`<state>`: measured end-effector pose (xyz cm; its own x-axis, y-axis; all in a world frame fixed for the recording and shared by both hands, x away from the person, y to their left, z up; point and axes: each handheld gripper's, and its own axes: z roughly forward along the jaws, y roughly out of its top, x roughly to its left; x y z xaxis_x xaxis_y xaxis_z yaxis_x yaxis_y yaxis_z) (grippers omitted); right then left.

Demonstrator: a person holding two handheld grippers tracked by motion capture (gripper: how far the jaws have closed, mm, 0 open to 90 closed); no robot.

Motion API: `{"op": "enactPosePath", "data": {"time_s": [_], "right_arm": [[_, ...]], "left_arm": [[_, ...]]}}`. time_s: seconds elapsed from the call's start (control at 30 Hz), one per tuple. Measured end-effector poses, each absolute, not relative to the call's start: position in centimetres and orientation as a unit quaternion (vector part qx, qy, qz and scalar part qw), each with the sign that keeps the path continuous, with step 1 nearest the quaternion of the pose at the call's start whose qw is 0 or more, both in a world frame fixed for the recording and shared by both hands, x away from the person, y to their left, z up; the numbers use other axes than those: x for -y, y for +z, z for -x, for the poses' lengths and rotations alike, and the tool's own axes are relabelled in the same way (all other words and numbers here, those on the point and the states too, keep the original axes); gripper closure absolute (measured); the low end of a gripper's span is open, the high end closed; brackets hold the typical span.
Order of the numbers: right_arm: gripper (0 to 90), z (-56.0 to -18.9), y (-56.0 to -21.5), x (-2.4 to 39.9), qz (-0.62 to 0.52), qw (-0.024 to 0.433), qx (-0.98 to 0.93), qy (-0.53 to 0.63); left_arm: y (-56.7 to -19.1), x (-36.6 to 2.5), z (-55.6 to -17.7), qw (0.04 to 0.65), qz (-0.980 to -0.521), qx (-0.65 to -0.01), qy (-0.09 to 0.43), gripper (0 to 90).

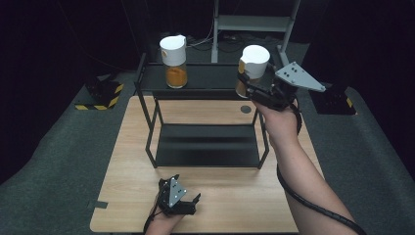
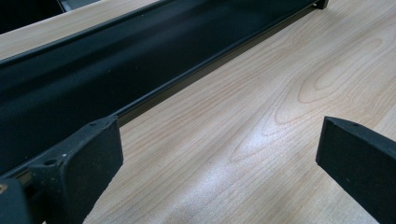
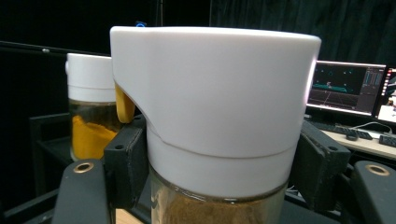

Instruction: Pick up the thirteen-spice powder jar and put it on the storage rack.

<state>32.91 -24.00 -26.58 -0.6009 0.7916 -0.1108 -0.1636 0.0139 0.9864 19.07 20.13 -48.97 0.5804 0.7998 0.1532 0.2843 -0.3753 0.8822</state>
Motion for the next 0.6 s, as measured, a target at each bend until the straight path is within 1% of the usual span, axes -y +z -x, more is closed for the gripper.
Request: {"op": "enactPosePath", "data": {"time_s": [0.6], "right_arm": [[29.7,-35.3,-26.3,21.7,-0.273,0.374,-0.607,0.646]], "left_arm": [[-49.1,-20.5,-19.1,0.445,-0.769,-0.355,0.292,0.9]]}}
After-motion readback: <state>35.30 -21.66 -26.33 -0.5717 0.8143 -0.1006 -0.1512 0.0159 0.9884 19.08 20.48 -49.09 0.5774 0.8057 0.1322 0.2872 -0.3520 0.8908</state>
